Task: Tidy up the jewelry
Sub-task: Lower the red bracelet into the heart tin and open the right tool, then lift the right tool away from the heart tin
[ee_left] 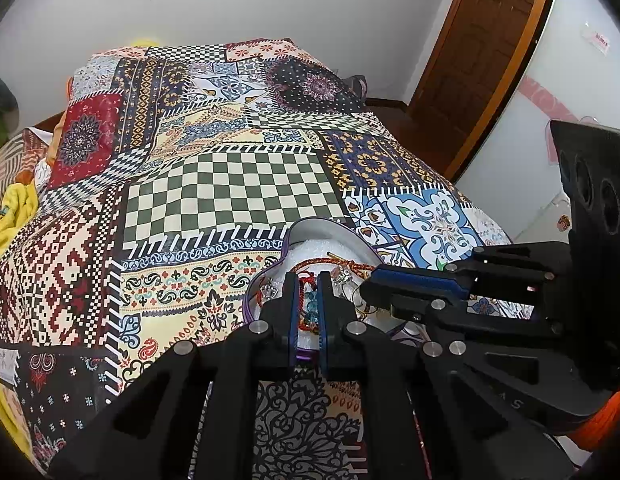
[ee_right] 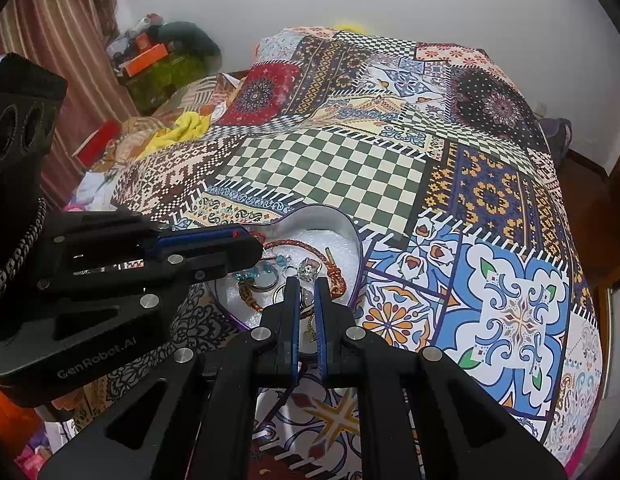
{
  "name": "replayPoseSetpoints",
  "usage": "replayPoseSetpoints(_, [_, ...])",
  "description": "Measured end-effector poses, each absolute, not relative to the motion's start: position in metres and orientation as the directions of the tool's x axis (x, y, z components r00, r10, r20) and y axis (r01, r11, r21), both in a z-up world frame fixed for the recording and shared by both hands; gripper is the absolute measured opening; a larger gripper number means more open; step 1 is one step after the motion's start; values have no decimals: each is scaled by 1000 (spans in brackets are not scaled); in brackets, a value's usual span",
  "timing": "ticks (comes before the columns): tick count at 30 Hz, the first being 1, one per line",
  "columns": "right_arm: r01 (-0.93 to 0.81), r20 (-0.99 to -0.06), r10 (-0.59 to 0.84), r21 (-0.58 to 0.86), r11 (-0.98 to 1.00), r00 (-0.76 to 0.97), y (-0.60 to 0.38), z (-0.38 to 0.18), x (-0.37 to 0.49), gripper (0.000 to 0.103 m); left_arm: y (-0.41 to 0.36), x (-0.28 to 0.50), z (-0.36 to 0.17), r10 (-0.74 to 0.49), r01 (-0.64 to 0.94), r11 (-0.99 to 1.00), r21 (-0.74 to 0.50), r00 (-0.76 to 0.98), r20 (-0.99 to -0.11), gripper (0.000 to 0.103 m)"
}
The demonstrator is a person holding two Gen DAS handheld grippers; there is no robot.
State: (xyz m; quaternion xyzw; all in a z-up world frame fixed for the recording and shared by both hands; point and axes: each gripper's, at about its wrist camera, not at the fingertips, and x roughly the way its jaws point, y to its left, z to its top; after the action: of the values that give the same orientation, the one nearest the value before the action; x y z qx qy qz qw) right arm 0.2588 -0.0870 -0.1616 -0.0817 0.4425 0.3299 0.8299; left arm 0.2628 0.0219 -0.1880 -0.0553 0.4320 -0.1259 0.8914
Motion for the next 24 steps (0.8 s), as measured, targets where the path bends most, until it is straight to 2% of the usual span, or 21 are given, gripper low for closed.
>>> replayPoseSetpoints(8, [-634,-791,465,130,762,398,-84,-156,255,6,25,255,-178,-245,168,969,-180,610,-753,6])
replayPoseSetpoints(13, [-628,-788,450,105,771,420,-85,-145,251,9,28,244,-161,-234,164,972,-167,636,-735,10])
replayPoseSetpoints(20, [-603,-747,450,83,793,489,-98,-112,233,9,30,214,-118,-205,148,979,-142,714,-669,11])
replayPoseSetpoints(24, [-587,-687,451,45,808,569,-108,-78,212,9,30,189,-87,-174,131,985,-114,774,-608,11])
